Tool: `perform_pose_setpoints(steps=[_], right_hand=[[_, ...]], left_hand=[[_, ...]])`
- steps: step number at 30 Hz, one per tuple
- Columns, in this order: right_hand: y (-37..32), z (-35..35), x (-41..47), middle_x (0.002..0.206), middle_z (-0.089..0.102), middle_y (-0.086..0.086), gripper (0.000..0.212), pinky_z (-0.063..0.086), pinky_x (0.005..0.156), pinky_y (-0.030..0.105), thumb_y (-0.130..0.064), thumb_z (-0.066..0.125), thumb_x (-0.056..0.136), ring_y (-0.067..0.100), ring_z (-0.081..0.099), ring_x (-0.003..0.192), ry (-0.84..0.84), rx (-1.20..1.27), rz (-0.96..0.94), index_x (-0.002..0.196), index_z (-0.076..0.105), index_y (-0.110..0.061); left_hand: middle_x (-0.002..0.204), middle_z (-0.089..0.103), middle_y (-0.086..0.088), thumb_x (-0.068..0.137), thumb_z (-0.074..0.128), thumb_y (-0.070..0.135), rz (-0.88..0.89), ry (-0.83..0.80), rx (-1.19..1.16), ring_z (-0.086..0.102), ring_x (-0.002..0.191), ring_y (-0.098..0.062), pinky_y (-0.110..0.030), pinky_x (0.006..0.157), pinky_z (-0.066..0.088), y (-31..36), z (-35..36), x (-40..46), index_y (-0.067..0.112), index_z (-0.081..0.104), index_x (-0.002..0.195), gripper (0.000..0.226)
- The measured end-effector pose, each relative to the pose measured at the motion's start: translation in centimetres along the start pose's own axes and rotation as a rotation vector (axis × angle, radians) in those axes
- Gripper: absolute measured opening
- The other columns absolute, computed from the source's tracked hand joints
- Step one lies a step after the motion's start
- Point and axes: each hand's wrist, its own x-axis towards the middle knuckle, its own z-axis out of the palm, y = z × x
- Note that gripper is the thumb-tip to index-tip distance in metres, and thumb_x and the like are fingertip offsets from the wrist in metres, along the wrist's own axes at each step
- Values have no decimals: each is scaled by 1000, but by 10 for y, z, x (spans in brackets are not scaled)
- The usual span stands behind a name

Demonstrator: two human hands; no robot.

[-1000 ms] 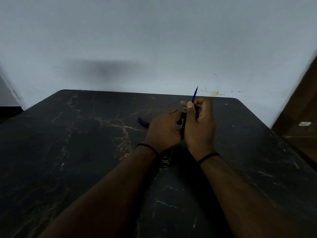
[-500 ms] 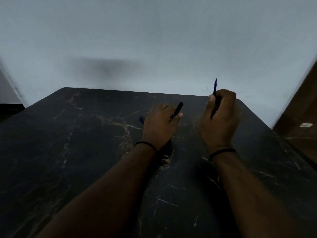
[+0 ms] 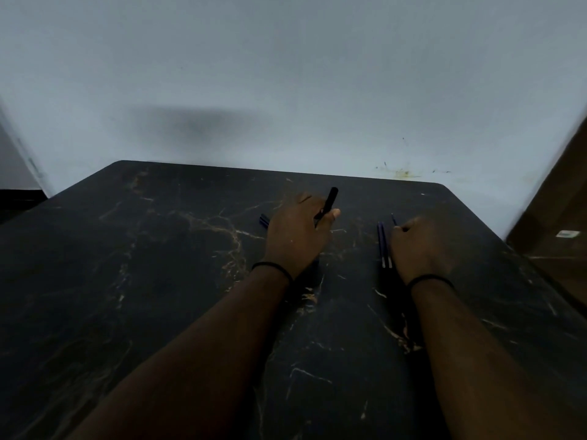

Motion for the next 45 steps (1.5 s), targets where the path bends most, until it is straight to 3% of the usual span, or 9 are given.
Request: perform_pose_setpoints(steps=[4,10,15,18,22,27,34,41,45], right_hand=[[1,-1,-1,82,68,17,29,59,75,46,-28,55,92,38,67,80,-22,-17,12,78,69,-7],[3,1,-1,81,68,19,29,58,71,46,-26,53,92,40,67,80,-12,14,-26,76,68,-6],[-5,0,5,107,68,15,28,48,95,46,-34,52,99,35,61,104,105,-82,-188,103,73,-15],[-10,-2,3,99,67,10,18,50,82,46,-30,57,97,29,61,93,291,126,-354,97,69,-17],[-13,1,-5,94,70,6,15,52,73,38,-28,57,100,23,64,85,311,346,-379,102,67,-16],[-8,4,-2,96,70,1,12,41,72,27,-29,55,100,19,63,86,289,323,-313,103,64,-20],[-2,6,5,108,71,5,16,51,85,36,-20,56,96,26,65,99,149,259,-145,107,67,-20],[9,7,11,64,53,0,28,29,52,25,-26,47,96,16,46,58,124,165,-53,69,50,-24],[10,8,13,71,56,-3,17,29,55,24,-31,55,97,13,49,63,141,168,-78,83,57,-23]], left_hand=[[82,51,12,93,57,45,-12,-5,-11,47,75,-7,-16,58,27,1,-1,0,25,64,87,23],[84,59,5,93,58,43,-11,-1,-51,54,79,-13,-27,65,38,1,-2,-2,27,60,80,21],[86,59,6,94,58,43,-10,6,-37,52,77,-10,-25,66,37,0,0,-2,24,65,86,22],[87,60,6,94,57,44,-3,3,-30,50,78,-9,-24,66,35,-1,0,-1,25,64,86,22],[87,59,7,94,56,44,-12,-3,-23,51,80,-9,-25,67,36,-1,0,-1,25,63,85,22],[84,59,6,94,55,45,-7,-14,-10,53,81,-12,-27,67,38,-2,0,0,28,58,80,23],[78,50,10,94,56,44,-11,7,-21,47,73,-9,-22,59,30,-1,-2,-1,34,46,76,24],[79,54,8,95,52,47,-13,-18,-5,47,70,-7,-20,58,30,-3,-1,-1,29,52,76,26],[76,48,10,95,53,46,-22,-11,1,42,65,-5,-13,56,23,-2,-2,-1,32,46,73,27]])
